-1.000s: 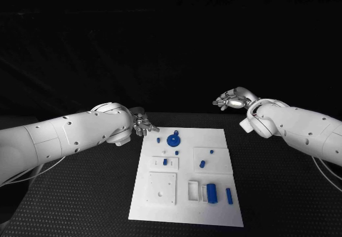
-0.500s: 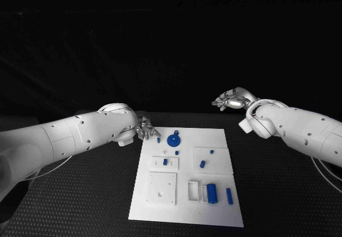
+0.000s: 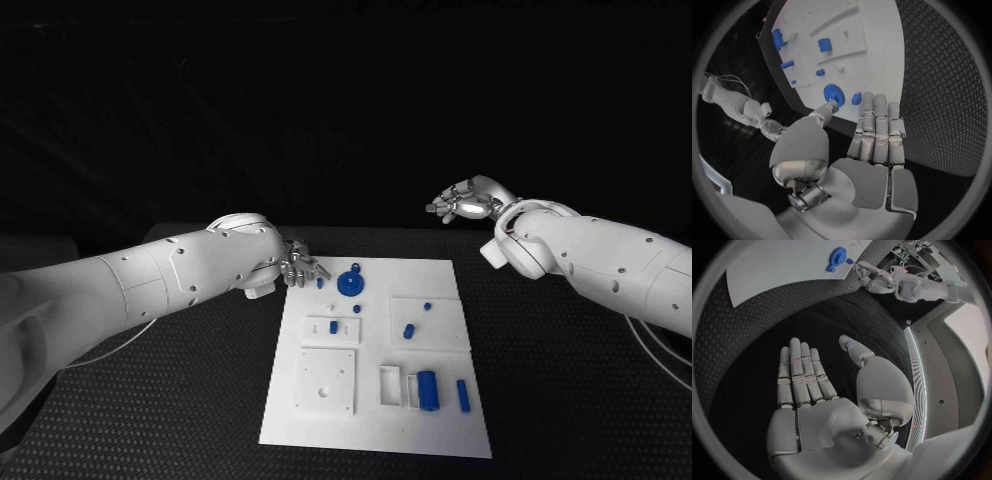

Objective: Assemble the parts on the task board

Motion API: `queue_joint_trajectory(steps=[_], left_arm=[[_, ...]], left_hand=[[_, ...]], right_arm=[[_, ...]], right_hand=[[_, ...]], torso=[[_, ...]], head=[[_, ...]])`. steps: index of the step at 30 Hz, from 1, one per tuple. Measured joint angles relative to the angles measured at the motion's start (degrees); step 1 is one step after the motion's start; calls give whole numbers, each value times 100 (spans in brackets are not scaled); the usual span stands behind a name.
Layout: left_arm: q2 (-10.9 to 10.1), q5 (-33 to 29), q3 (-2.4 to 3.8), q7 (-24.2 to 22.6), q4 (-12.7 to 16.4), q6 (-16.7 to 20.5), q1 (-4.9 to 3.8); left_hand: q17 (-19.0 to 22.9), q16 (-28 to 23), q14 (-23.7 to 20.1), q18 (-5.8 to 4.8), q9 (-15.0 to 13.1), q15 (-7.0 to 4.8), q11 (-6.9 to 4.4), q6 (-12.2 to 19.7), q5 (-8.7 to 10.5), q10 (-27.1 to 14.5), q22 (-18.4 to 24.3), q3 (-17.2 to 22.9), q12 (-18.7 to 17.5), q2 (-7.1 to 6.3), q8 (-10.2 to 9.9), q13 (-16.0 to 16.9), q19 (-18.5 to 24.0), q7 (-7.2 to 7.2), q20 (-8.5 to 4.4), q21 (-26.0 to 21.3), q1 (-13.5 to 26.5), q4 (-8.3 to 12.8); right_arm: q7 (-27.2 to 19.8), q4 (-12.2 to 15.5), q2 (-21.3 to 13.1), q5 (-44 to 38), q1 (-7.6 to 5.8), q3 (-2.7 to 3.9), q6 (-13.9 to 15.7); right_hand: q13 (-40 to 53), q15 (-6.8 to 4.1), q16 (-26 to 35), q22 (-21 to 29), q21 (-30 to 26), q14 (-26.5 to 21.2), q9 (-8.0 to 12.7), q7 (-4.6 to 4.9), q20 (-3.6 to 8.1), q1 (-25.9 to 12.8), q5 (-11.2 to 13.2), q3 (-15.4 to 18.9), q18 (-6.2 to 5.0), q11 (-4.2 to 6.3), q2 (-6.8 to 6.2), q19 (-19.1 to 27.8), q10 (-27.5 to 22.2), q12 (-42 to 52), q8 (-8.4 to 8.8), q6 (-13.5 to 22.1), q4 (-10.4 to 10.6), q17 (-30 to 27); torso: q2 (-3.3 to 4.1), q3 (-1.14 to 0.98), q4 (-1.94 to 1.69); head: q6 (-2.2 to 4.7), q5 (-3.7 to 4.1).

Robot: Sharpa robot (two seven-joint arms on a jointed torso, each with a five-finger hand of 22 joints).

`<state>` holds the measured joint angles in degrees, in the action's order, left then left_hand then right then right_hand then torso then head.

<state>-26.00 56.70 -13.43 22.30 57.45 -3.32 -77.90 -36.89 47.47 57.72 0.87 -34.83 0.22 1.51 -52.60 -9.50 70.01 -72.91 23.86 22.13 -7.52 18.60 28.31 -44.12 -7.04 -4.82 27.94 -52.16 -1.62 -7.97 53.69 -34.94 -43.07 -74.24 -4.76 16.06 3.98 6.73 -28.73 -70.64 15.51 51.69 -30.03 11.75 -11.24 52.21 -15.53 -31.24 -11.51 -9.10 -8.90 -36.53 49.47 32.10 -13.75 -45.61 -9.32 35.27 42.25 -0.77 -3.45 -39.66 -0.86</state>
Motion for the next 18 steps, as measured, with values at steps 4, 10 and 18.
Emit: queue_joint_trajectory(steps=[4, 10, 18], left_arm=[[66, -8, 0, -23, -133, 0, 44], [93, -58, -1, -46, -258, 7, 64], [204, -155, -1, -81, -314, 5, 110]], left_hand=[[-28, 0, 0, 0, 0, 0, -19, -21, 0, 20, -21, -38, 0, 93, 0, 20, 0, 20, 0, -38, 93, -38], [-62, 0, 0, 0, 1, 0, -34, -62, 0, 35, -51, -38, -23, 236, 0, 42, 0, 21, 0, -67, 79, -38], [-80, 0, 21, 0, 10, -21, -39, -62, 0, 41, -70, -72, -23, 362, 0, 57, 0, 21, 0, -88, 115, -72]], right_arm=[[0, 2, 8, 0, 0, 0, 0], [2, 2, 8, -1, 0, 0, 0], [2, 5, 26, -1, 0, 0, 0]], right_hand=[[0, 0, 0, 0, 0, 0, 0, 0, 0, 0, 0, 0, 0, 0, 0, 0, 0, 0, 0, 0, 0, 0], [0, 0, 0, 0, -22, 0, 5, 0, 0, 0, 0, 0, 0, 0, 0, 0, 0, 0, 0, 0, 0, -1], [0, 0, 23, -5, -22, 0, 5, 0, 0, 0, 0, 0, 0, 0, 0, 0, 0, 0, 0, 0, 0, -1]], torso=[[1, -2, 4], [1, -3, 2], [-1, -5, -7]], head=[[2, -1], [5, 18], [-1, 25]])
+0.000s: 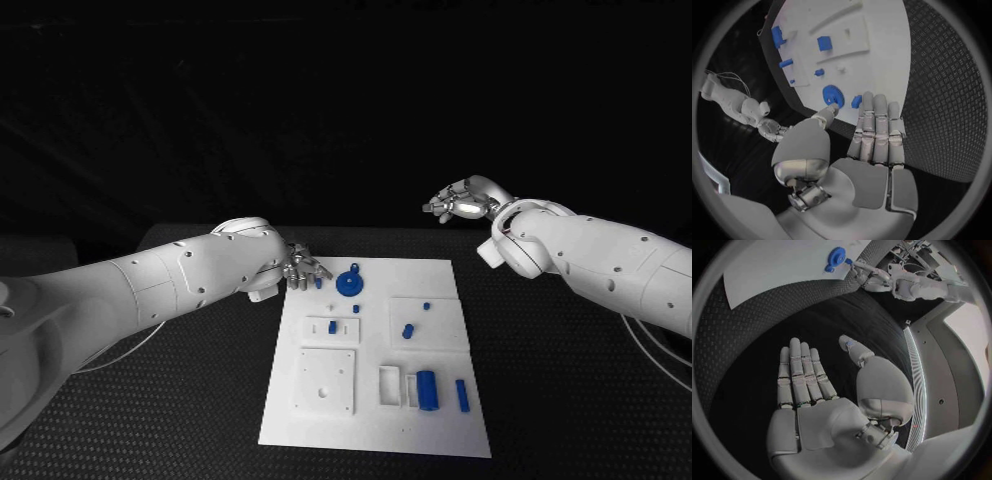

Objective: Assemble the parts on the task board

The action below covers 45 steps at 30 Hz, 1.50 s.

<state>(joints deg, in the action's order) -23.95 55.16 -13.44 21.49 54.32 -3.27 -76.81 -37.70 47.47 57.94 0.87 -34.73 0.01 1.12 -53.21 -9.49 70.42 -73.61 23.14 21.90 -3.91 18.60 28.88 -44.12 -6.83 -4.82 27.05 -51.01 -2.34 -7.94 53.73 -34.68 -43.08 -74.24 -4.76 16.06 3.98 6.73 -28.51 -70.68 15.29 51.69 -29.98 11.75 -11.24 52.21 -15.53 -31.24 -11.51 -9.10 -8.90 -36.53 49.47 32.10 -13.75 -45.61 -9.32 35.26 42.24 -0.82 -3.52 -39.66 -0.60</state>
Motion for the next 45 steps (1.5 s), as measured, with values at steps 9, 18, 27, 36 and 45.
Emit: queue_joint_trajectory(steps=[9, 18, 27, 36, 45], left_arm=[[28, -64, 1, -25, -207, 1, 12], [102, -120, 1, -46, -258, 0, 66], [143, -153, 0, -66, -397, 0, 116], [209, -175, 11, -86, -448, 2, 141], [227, -207, 17, -130, -529, 4, 159]], left_hand=[[-37, -23, 0, 0, 12, 0, 0, 0, -22, 0, -46, -27, -22, 152, 0, 21, 0, 0, 0, -27, -103, 66], [-43, -23, 0, 0, 11, 0, 0, 0, -22, 0, -52, -27, -43, 180, 0, 26, 0, 0, 0, -47, -86, 67], [-56, -44, 0, 0, 17, 0, 0, 0, -22, 0, -73, -45, -43, 210, 0, 32, -1, 0, 0, -71, -116, 145], [-55, -44, 0, 1, 19, 0, 0, 0, -22, 0, -82, -45, -43, 210, 0, 37, -1, 0, 1, -66, -116, 145], [-72, -67, 0, -45, 21, 0, 0, 0, -44, 0, -105, -33, -67, 260, 0, 48, -3, 0, 0, -110, -166, 237]], right_arm=[[0, 10, 4, 0, 0, 0, 0], [1, 10, 4, 0, 0, 0, 0], [2, 14, 11, 0, 0, 0, 0], [2, 17, 12, 0, 0, 0, 0], [2, 17, 12, 0, 0, 0, 0]], right_hand=[[0, 0, 0, 0, 0, 0, 0, 0, 0, 0, 0, 0, 0, 0, 0, 0, 0, 0, 0, 0, 0, 5], [0, 0, 0, -5, 0, 0, 5, 0, 0, 0, 0, 0, -1, 0, 0, 0, 0, 0, 0, 0, 0, 4], [0, 0, 0, -5, 0, 0, 4, 0, 0, 0, 0, 0, 0, 0, 0, 0, 0, 0, 0, 0, 0, 4], [0, 0, 0, -10, -22, 0, 4, 0, 0, 0, 0, 0, 0, 0, 0, 0, 0, 0, 0, 0, 0, 9], [0, 0, 0, -10, -22, 0, 9, 0, 0, 0, 0, 0, 0, 0, 0, 0, 0, 0, 0, 0, 0, 8]], torso=[[-2, 2, -1], [-2, 3, -5], [-2, 5, -4], [-2, 2, -2], [-2, -2, -2]], head=[[3, -2], [2, 10], [0, 10], [-5, 17], [-8, 24]])
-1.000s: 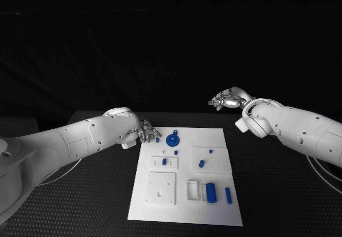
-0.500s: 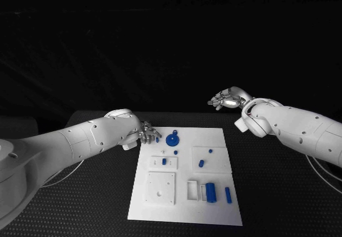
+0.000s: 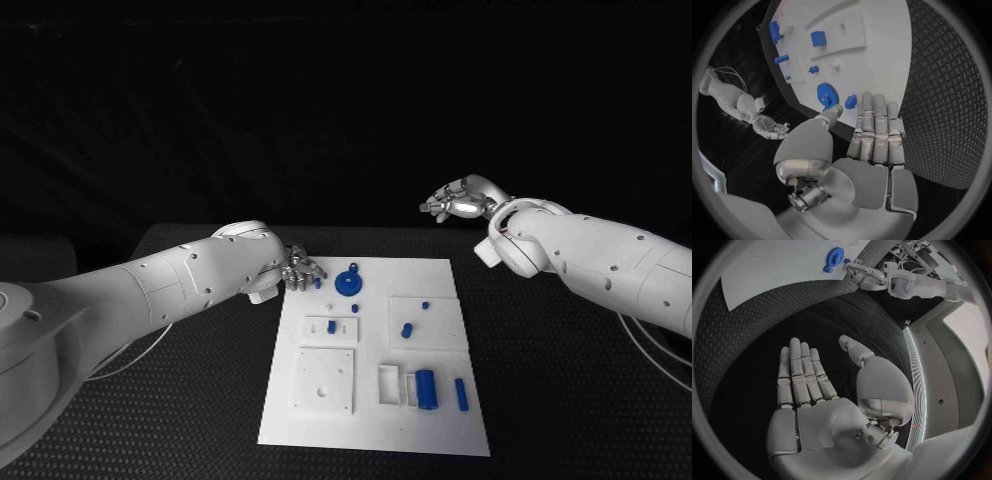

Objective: Assemble the parts on the task board

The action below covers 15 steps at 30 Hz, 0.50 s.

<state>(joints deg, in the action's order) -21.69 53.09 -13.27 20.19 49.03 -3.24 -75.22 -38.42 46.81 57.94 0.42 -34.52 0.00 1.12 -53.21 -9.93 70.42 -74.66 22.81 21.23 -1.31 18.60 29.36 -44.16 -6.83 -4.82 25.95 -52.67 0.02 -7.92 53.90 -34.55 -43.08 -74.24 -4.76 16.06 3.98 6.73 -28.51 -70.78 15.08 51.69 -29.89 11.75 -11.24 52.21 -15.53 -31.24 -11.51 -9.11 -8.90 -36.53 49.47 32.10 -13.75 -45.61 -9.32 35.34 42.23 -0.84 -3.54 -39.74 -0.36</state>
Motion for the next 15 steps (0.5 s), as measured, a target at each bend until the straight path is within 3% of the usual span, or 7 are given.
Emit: queue_joint_trajectory(steps=[8, 15], left_arm=[[10, -8, 0, -14, -5, -24, -3], [14, -8, 3, -20, -22, -69, -7]], left_hand=[[-35, -29, 0, -58, 6, 0, -12, -33, 0, 12, -26, 43, -23, 110, 0, 29, 0, 9, 0, -46, -110, 273], [-49, -29, 0, -49, 7, 0, 0, -62, 0, 42, -27, 52, -23, 109, 0, 35, 0, 20, 0, -89, -109, 383]], right_arm=[[0, -2, 2, 0, 0, 0, 0], [1, -2, 6, 0, 0, 0, 0]], right_hand=[[0, 0, 0, -3, 0, 0, 0, 0, 0, 0, 0, 0, 0, 0, 0, 0, 0, 0, 0, 0, 0, -1], [0, 0, 0, -5, 0, 0, -1, 0, 0, 0, 0, 0, 0, 0, 0, 0, 0, 0, 0, 0, 0, -1]], torso=[[-1, 0, -5], [-1, 1, -5]], head=[[-14, 10], [-16, -1]])
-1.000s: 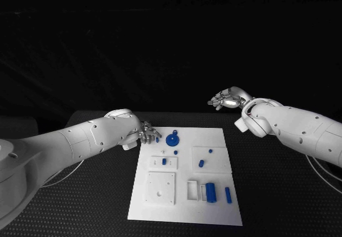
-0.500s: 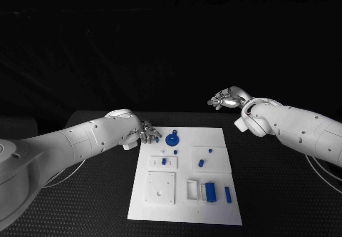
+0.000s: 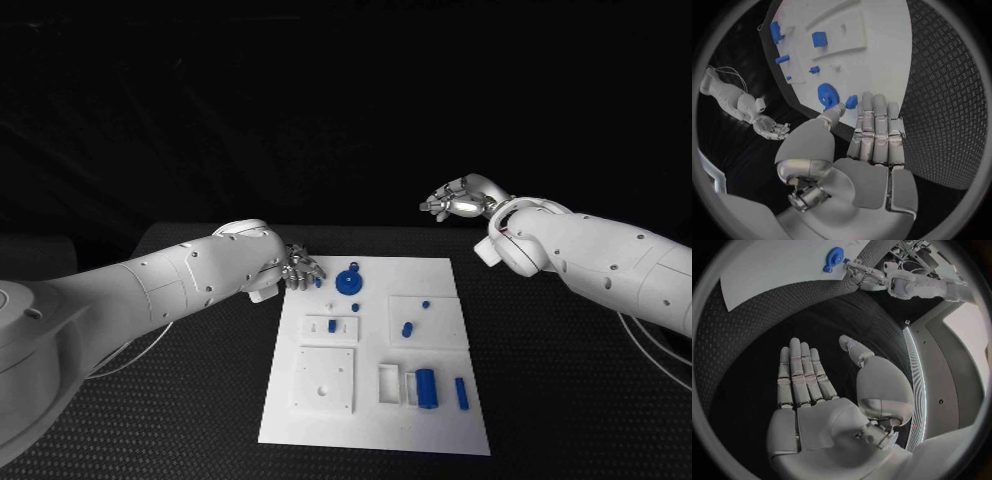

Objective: Assemble the parts on the task board

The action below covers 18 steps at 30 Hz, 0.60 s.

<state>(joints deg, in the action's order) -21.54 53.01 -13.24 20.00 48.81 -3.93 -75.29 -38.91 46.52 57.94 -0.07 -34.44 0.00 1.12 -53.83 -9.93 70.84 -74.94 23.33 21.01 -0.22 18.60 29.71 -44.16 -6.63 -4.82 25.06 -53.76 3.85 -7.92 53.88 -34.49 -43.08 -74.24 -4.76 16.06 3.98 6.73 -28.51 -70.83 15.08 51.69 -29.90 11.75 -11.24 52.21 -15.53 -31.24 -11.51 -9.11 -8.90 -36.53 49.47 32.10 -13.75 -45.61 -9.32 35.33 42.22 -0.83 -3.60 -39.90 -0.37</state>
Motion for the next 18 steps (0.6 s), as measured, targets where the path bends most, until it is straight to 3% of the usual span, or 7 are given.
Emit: queue_joint_trajectory(steps=[18], left_arm=[[4, -17, 2, -36, -32, -59, -3]], left_hand=[[-59, -22, 63, 10, 2, -21, -45, -113, -5, 98, -6, 129, -43, 115, 45, 28, -40, 31, 0, -67, -115, 367]], right_arm=[[0, -11, 14, 0, 0, 0, 0]], right_hand=[[0, 0, 0, -5, 0, 0, 5, 0, -21, 0, 0, 0, 1, 0, 0, -21, 0, 0, 0, 0, 0, 4]], torso=[[0, 1, 0]], head=[[-15, -9]])
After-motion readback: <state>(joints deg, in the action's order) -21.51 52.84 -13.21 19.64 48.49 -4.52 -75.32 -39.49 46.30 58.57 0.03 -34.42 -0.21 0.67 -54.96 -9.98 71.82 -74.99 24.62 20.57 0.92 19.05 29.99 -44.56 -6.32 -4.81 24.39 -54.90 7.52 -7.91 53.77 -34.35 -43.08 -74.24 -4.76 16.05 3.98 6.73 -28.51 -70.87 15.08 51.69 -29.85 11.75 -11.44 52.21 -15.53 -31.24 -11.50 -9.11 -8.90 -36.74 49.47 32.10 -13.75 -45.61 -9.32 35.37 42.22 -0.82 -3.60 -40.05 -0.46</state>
